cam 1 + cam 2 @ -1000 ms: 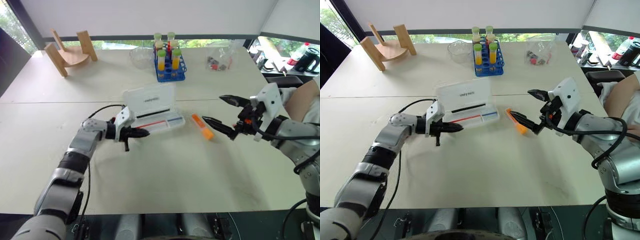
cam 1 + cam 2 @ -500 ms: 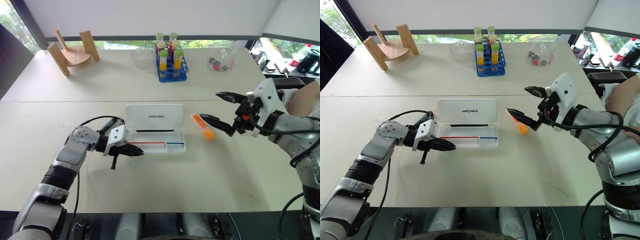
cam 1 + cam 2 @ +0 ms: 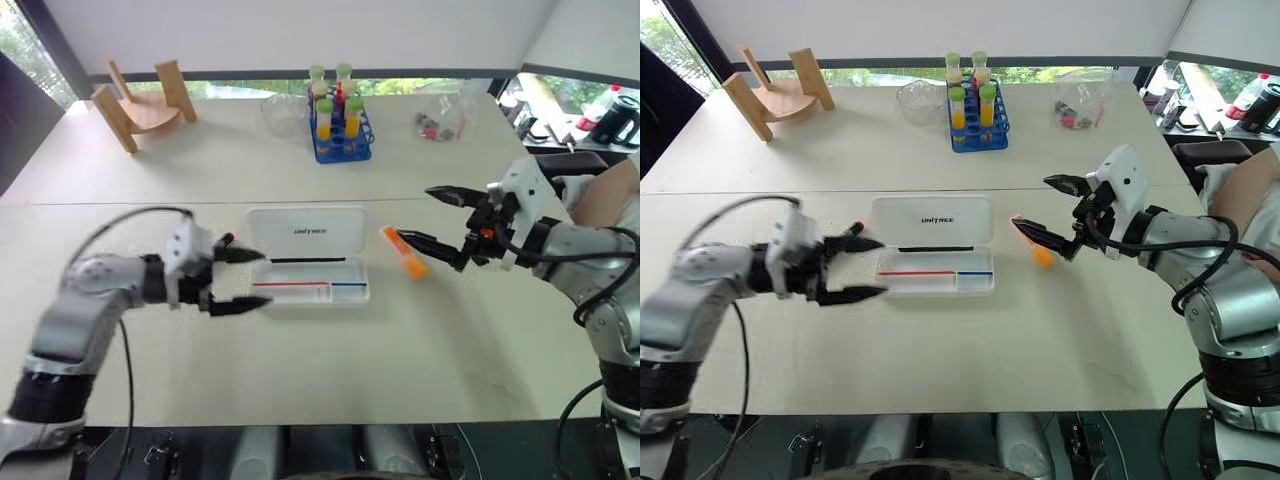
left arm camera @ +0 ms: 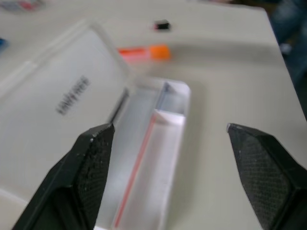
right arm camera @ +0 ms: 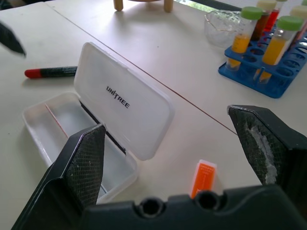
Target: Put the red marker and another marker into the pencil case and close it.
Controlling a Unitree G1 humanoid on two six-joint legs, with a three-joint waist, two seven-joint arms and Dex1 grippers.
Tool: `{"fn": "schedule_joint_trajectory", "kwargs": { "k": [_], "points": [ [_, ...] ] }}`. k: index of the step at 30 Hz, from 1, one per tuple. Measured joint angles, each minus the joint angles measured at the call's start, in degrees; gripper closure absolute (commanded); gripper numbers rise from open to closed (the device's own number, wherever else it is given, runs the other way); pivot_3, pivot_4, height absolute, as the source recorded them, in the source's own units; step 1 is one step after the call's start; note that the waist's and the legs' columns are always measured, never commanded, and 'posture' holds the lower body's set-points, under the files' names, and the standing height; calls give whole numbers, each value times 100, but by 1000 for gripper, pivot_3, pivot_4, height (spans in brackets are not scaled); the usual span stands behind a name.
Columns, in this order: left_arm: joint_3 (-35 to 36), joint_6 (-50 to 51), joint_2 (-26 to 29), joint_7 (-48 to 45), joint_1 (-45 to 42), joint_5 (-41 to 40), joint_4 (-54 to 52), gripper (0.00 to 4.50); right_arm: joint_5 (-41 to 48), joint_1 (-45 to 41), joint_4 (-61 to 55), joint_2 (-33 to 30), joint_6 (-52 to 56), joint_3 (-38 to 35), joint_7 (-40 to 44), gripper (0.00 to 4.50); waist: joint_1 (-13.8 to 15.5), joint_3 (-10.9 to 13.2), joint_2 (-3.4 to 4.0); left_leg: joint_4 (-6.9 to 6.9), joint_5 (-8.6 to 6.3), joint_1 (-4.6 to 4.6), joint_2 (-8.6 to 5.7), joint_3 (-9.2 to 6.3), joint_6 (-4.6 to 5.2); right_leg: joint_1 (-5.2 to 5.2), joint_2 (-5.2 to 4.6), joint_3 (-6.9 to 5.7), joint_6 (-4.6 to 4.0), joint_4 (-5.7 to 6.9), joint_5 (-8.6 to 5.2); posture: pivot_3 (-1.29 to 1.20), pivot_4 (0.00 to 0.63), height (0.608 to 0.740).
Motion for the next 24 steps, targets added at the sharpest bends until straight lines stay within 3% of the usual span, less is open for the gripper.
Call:
{"fn": "schedule_joint_trajectory", "kwargs": {
  "k": [3,6,12,17,20,24],
  "points": [
    [695,277,-96,940,356,66,24,664,25,-155,74,2,-9,-8,60,0,-5,0,0,0,0,4,-5,1,0,-1,3,0,0,4,0,0,150,740],
    [743,258,-222,1519,561,391,321,664,256,-248,74,-55,245,-21,242,0,26,1,-1,0,0,3,-7,0,-1,0,3,-2,-1,4,0,0,150,740],
    [73,-179,-558,1804,379,1017,1530,664,1051,-19,-252,-713,886,-188,1006,0,59,9,-12,1,0,1,-15,2,-1,5,-8,-6,-1,-2,0,0,150,740],
    [-466,-850,-778,1774,-479,1492,2905,664,1434,223,-586,-1201,1004,-407,1575,0,31,11,-16,1,1,1,-16,8,-1,3,-1,-10,-1,1,1,0,150,740],
    [-667,-1160,-844,1627,-827,1672,3526,1956,1548,237,-710,-1330,1006,-474,1698,0,5,10,-14,0,1,2,-14,9,-1,0,0,-7,0,2,1,0,150,740],
    [-675,-1263,-778,1401,-840,1646,3630,4043,1623,184,-751,-1339,1007,-482,1693,0,7,11,-14,1,1,2,-13,5,-2,-2,-3,-4,0,3,1,0,150,740]
  ]
}}
